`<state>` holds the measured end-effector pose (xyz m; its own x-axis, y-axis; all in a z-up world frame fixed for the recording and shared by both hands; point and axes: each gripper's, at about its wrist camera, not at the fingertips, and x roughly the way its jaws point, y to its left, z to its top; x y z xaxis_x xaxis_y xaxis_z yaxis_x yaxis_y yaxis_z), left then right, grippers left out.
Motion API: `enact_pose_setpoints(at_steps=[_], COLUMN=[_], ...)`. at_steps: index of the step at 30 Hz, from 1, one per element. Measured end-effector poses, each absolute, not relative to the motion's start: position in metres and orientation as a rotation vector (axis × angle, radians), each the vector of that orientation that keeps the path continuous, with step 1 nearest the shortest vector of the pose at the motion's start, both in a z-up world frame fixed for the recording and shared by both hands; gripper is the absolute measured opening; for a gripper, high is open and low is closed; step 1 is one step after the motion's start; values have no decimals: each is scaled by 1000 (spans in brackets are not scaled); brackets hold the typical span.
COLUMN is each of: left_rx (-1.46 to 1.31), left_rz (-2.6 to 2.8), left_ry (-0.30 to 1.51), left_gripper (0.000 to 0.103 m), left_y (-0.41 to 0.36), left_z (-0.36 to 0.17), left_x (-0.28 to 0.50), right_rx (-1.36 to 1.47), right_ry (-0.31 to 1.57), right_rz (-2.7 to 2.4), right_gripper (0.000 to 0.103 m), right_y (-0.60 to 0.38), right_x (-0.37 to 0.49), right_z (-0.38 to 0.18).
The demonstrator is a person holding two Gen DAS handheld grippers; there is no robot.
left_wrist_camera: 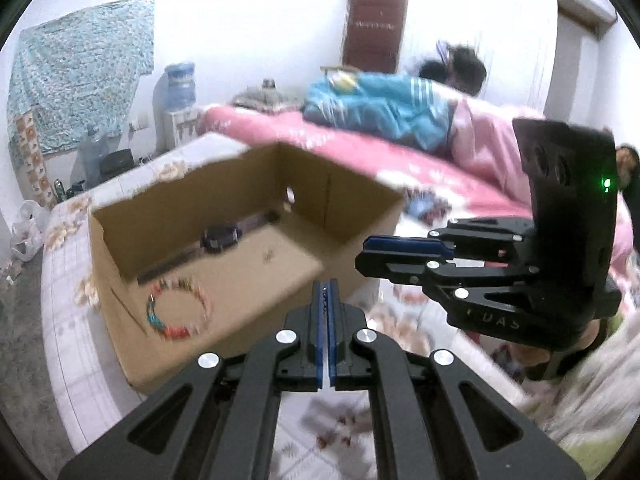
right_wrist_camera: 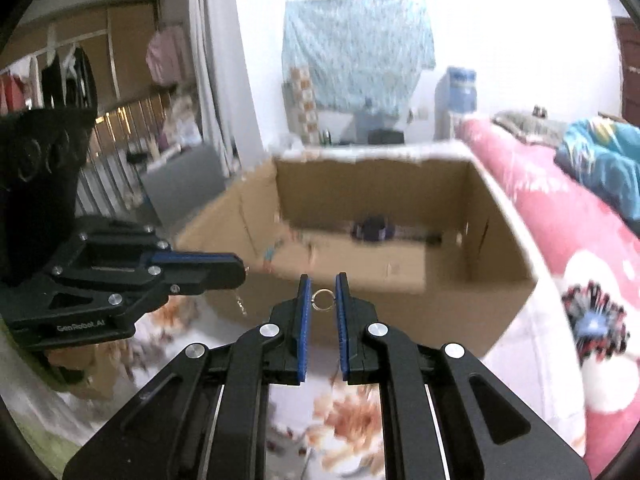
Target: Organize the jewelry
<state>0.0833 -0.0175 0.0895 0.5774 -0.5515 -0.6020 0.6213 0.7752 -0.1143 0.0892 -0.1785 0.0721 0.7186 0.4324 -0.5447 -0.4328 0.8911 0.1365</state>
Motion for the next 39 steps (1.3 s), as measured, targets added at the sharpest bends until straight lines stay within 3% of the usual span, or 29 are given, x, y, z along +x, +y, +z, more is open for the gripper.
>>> enact_pose_setpoints(at_steps=[5, 16, 20, 25, 39], left_rx=[100, 26, -13, -65, -128], left_rz=[-616, -504, -489, -485, -513], left_ry=[685, 895, 925, 930, 807], left_gripper=[2, 2, 5, 12, 18], left_y=[-22, -28, -25, -15, 15], left_z=[95, 59, 57, 54, 82], left_x=[123, 214, 224, 222, 183], right_rx=[39, 132, 191, 277, 405], right_ry=[625, 873, 863, 820, 711], right_rz=[494, 566, 574, 571, 503], right_gripper=[10, 13, 22, 26, 30], right_y=[-181, -161, -170, -193, -257], right_x=[129, 219, 225, 222, 177], right_z=[79, 52, 56, 64, 87])
